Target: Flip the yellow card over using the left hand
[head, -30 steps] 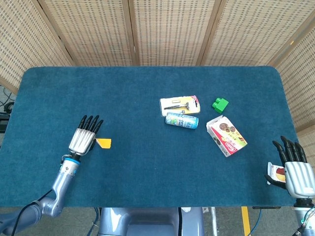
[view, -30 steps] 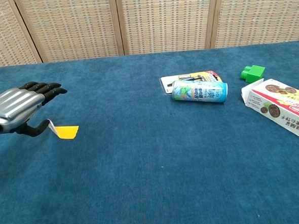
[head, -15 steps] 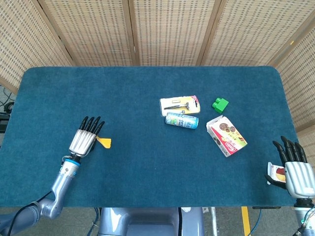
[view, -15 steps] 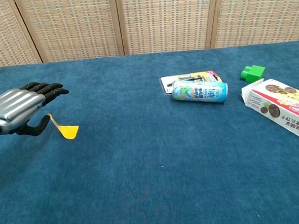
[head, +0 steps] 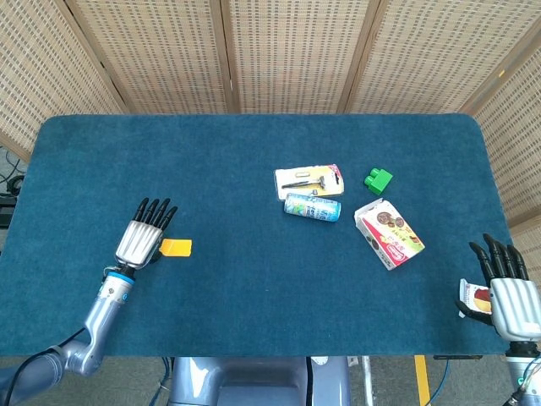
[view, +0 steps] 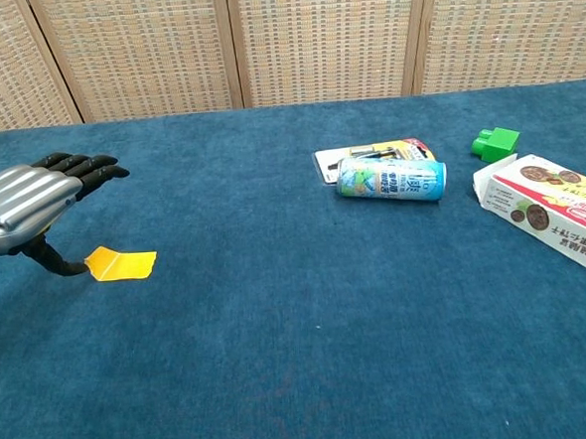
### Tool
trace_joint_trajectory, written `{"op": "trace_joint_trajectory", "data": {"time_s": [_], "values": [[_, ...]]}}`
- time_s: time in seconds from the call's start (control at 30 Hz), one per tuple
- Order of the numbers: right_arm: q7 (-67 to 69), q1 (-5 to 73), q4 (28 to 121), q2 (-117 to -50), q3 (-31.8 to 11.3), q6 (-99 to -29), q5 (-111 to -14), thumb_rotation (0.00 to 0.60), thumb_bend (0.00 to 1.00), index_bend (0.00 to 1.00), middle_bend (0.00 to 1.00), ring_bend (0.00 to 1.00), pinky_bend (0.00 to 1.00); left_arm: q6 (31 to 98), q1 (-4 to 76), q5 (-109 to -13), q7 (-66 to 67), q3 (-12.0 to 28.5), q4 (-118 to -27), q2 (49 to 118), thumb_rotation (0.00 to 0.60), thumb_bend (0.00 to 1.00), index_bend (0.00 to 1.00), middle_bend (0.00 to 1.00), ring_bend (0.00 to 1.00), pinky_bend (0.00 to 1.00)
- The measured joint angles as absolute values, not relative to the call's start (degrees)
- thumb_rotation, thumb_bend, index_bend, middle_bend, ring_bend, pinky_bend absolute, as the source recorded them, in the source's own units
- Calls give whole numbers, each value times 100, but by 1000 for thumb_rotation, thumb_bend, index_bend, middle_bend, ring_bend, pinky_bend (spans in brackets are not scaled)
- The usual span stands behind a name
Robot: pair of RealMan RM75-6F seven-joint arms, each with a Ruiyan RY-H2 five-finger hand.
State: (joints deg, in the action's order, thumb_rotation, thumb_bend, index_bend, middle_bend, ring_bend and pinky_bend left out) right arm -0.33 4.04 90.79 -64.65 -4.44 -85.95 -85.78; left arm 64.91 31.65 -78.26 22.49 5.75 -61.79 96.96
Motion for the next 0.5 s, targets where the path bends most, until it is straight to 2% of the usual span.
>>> {"op": "trace_joint_trajectory", "data": {"time_s": [0.2,0.5], "values": [[-27,401,9075,-6465,-449,-8605,-8577,600,53,83,0,0,0,6474,3163,-7842,2340,548,-6333,9543,600,60,53,0,0,0],[-38,404,9088,-6460,-448,-8597,-8578,600,53,83,0,0,0,6143,3181,-7864,2495,366,-6966,8891,600,62,53,0,0,0]]}}
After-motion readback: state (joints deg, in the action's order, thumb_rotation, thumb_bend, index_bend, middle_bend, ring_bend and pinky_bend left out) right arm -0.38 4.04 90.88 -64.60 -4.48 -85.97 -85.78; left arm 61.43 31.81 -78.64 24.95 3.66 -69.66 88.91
